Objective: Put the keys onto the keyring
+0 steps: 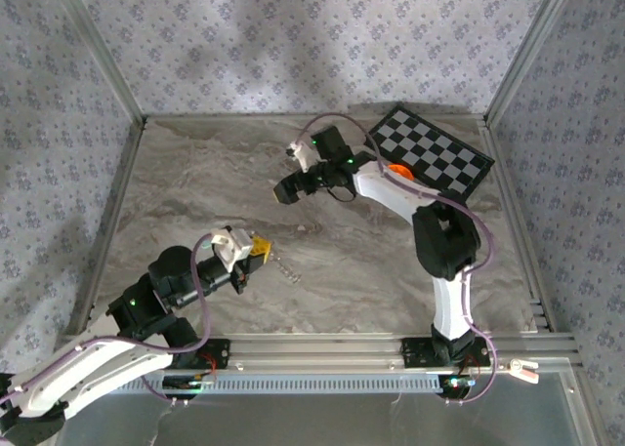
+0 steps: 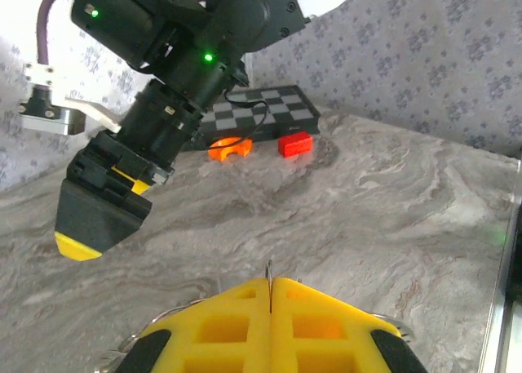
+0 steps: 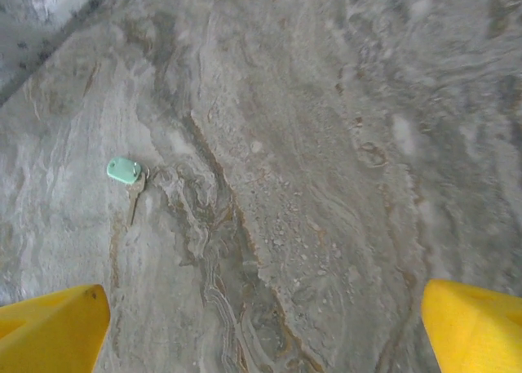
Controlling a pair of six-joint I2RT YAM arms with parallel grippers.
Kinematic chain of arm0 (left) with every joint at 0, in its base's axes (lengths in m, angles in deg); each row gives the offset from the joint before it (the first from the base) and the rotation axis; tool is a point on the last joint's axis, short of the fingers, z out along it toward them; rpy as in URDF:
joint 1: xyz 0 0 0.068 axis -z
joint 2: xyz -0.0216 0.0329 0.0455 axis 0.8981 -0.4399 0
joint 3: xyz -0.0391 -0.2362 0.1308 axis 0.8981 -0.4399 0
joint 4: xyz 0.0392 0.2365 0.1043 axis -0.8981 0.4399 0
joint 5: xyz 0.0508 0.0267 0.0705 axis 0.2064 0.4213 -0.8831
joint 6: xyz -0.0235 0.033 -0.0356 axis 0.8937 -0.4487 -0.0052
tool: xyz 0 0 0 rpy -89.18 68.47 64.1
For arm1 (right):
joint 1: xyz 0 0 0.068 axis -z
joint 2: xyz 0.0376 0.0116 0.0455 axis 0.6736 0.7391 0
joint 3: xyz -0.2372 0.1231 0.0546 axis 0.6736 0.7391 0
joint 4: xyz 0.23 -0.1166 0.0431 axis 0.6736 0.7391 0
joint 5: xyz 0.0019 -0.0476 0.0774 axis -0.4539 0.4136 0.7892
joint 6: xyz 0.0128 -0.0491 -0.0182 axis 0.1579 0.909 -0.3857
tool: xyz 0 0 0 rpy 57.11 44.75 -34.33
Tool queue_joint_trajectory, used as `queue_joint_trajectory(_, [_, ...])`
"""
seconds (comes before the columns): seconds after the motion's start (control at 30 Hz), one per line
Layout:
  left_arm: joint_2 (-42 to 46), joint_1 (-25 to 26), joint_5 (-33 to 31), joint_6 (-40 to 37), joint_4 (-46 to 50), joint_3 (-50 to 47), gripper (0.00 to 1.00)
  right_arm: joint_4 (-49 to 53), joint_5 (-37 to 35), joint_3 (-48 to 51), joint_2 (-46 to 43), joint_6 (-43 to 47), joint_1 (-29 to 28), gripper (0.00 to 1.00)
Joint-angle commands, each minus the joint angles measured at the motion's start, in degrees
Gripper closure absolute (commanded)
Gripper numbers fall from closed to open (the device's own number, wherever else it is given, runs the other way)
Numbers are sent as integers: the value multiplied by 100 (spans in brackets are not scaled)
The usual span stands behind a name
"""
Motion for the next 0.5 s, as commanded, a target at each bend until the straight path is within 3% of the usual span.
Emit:
queue_joint_trajectory(0.0, [50, -38, -245, 256, 148, 150, 100, 587, 393, -624, 525, 410, -147, 1])
queue_joint_trajectory(0.2, [290, -37, -100, 364, 126, 6, 100, 1180, 770, -1732, 1523, 1015, -412, 4])
queue_joint_trajectory(0.47, [917, -38, 250, 627, 252, -129, 100, 1025, 1129, -2398, 2228, 1168, -595, 6])
